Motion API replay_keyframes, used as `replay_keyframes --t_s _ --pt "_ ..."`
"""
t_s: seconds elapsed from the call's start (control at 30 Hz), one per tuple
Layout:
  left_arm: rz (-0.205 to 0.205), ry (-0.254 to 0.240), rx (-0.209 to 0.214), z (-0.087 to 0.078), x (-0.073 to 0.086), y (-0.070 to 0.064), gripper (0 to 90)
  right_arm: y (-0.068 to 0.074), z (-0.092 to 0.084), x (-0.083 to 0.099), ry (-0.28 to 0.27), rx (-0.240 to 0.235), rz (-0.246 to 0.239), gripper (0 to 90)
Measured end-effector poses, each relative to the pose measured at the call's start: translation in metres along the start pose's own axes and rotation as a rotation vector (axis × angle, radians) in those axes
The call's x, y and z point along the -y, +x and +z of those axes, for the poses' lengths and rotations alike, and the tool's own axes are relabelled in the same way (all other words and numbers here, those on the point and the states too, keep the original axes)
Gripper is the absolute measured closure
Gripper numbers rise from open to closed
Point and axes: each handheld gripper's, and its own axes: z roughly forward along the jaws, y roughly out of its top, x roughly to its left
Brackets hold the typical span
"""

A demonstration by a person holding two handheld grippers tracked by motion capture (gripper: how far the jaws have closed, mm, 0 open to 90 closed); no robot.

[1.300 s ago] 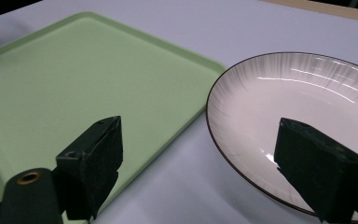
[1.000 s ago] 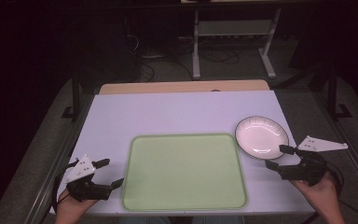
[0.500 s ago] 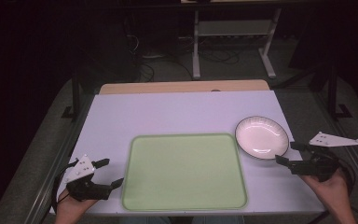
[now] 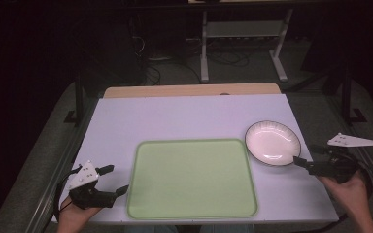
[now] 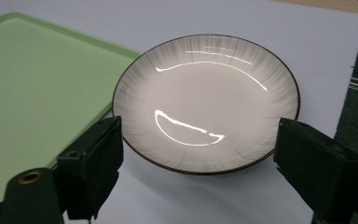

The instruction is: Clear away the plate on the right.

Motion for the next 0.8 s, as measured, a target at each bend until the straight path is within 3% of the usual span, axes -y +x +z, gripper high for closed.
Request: replay_keyframes --t_s 0.17,0.53,0.8 --pt "-0.002 0.000 0.000 0.000 0.000 0.000 13.9 -0.010 0.004 0.002 -0.001 0.019 0.022 17.2" --pt "0.000 0.004 0.001 0.001 0.000 0.001 13.9 -0.032 0.023 -0.008 0.053 0.052 0.089 21.7" --pt "-0.001 0.003 0.002 0.001 0.000 0.001 14.0 -0.056 0.043 -0.013 0.102 0.063 0.243 30.4"
